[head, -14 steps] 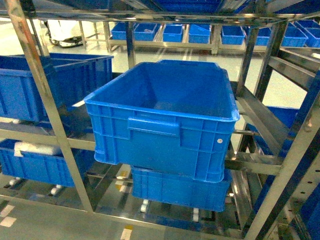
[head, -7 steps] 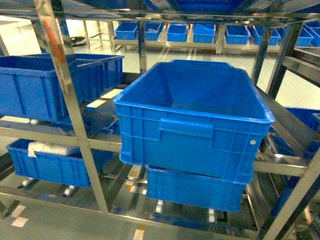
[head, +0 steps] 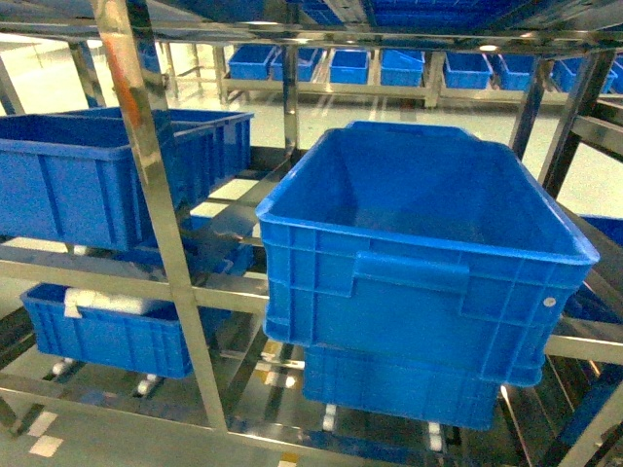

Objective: Pick red block from blue box to shelf

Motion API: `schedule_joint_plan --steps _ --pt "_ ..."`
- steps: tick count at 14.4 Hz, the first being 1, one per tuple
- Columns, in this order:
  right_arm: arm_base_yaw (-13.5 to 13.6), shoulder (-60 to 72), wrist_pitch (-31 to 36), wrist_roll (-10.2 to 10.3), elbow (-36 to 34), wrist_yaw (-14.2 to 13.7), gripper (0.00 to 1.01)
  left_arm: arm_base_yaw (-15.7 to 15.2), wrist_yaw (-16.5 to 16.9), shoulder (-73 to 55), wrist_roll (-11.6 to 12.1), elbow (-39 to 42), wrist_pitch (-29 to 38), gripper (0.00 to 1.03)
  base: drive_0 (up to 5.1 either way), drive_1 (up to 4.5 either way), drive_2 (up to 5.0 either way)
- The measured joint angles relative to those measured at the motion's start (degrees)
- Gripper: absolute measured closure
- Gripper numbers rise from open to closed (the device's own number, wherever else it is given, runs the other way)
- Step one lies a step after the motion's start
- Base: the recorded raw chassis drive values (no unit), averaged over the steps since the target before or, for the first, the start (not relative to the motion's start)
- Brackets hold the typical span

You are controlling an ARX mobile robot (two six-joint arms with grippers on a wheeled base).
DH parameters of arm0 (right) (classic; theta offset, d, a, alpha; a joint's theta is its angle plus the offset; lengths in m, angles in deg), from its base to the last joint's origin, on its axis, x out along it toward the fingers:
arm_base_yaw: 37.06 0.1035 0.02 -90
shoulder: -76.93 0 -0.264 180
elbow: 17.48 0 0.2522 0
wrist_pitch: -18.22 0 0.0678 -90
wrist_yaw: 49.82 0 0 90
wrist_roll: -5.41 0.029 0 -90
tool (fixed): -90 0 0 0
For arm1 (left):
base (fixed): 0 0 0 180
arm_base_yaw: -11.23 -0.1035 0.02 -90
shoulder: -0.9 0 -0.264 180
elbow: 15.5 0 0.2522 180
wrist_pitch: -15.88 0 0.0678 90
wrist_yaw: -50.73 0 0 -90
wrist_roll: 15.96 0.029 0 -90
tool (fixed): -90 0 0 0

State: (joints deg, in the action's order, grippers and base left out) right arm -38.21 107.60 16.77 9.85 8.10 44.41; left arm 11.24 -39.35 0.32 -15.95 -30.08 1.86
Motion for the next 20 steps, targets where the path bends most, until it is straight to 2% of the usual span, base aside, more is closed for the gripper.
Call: schedule_joint_plan --steps 11,20 --pt "0.0 0.0 0.2 0.0 0.0 0.0 0.73 0.0 0.0 0.0 0.0 0.0 0.0 0.05 0.1 4.17 -4.0" --pt "-0.1 0.0 -0.5 0.3 0.0 0.1 0.73 0.0 0.0 0.0 0.0 0.0 0.0 0.05 0.0 0.0 0.0"
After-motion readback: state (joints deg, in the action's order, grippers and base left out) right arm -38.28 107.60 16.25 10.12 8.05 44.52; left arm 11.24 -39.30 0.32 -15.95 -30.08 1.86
